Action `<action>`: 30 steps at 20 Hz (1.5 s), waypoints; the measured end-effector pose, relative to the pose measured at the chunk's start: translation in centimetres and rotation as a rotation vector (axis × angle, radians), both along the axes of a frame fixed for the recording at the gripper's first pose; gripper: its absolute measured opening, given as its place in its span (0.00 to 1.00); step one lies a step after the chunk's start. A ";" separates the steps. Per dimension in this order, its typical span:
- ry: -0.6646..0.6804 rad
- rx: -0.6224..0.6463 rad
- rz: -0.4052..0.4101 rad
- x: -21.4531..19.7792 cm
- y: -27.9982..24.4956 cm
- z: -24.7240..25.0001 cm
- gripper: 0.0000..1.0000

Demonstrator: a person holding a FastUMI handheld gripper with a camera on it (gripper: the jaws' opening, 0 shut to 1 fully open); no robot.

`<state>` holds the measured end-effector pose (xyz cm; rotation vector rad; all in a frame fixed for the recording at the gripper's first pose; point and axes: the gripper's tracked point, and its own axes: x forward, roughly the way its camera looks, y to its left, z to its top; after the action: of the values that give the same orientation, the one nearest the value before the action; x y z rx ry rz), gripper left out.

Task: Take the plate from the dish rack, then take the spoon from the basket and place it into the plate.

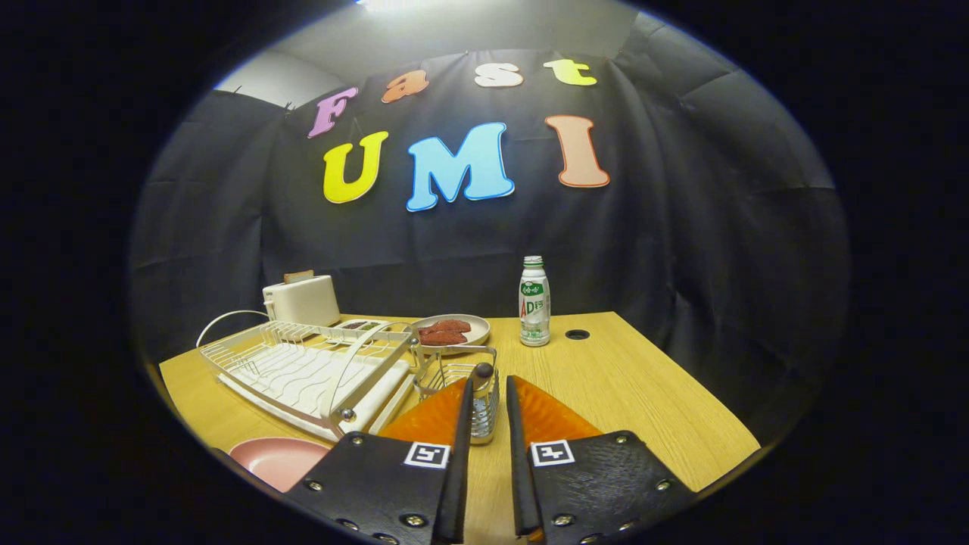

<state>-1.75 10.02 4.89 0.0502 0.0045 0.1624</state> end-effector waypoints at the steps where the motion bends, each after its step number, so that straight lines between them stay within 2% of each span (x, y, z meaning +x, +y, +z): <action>1: 0.001 0.000 0.005 0.6 0.3 0.0 0.25; 9: -0.034 -0.024 0.033 4.0 1.7 1.1 0.25; 10: -0.055 -0.030 0.000 4.3 1.1 1.5 0.24; 12: -0.051 -0.018 -0.033 4.3 1.0 1.7 0.21; 14: -0.043 0.001 -0.025 4.3 1.8 1.9 0.17; 15: -0.032 -0.003 -0.016 4.0 2.1 1.8 0.11; 18: -0.004 0.015 -0.009 4.6 2.8 2.3 0.11; 19: 0.018 0.018 -0.007 4.1 2.9 2.2 0.05; 30: 0.073 -0.020 -0.009 5.7 2.6 5.5 0.05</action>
<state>3.97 12.62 10.35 0.0363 0.0791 0.1520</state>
